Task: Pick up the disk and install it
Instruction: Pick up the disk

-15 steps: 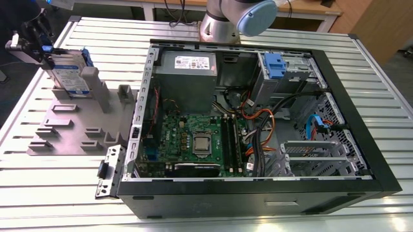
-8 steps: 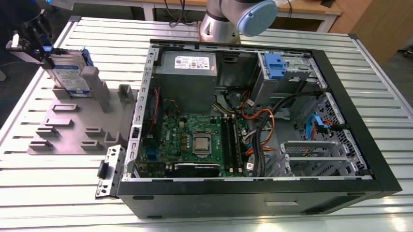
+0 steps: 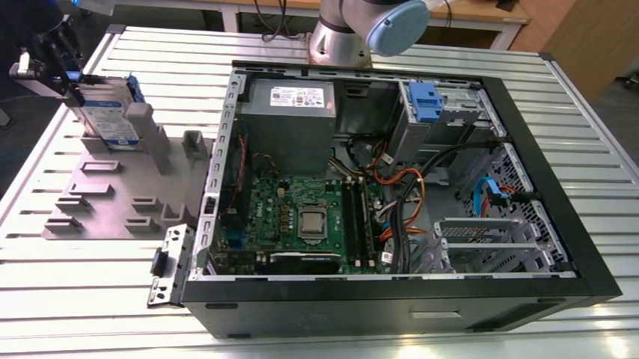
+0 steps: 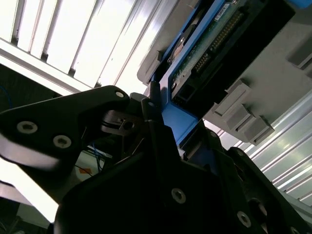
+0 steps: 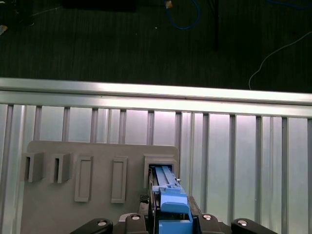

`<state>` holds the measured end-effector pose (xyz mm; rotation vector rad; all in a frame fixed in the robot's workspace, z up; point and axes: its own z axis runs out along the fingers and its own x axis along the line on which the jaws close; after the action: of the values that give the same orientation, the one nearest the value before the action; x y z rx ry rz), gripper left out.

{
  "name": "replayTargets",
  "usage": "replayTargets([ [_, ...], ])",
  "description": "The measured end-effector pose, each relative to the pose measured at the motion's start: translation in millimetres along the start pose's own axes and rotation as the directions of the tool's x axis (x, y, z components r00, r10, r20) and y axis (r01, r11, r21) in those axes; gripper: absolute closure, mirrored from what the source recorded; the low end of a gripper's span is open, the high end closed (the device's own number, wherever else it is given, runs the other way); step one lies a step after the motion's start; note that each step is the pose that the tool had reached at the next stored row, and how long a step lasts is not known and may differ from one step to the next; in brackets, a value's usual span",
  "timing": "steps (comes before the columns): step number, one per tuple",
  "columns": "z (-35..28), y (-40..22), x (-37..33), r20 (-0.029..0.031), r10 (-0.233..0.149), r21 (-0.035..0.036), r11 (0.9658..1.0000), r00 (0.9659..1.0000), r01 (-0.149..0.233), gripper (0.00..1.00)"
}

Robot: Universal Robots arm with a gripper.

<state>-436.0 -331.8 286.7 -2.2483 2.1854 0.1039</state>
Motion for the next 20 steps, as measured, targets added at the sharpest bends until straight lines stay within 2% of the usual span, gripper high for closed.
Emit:
replayTargets([
  [20,-1.9,0.1,-0.6,-0.0001,0.0,-0.0001,1.0,1.0,0.0,0.63],
])
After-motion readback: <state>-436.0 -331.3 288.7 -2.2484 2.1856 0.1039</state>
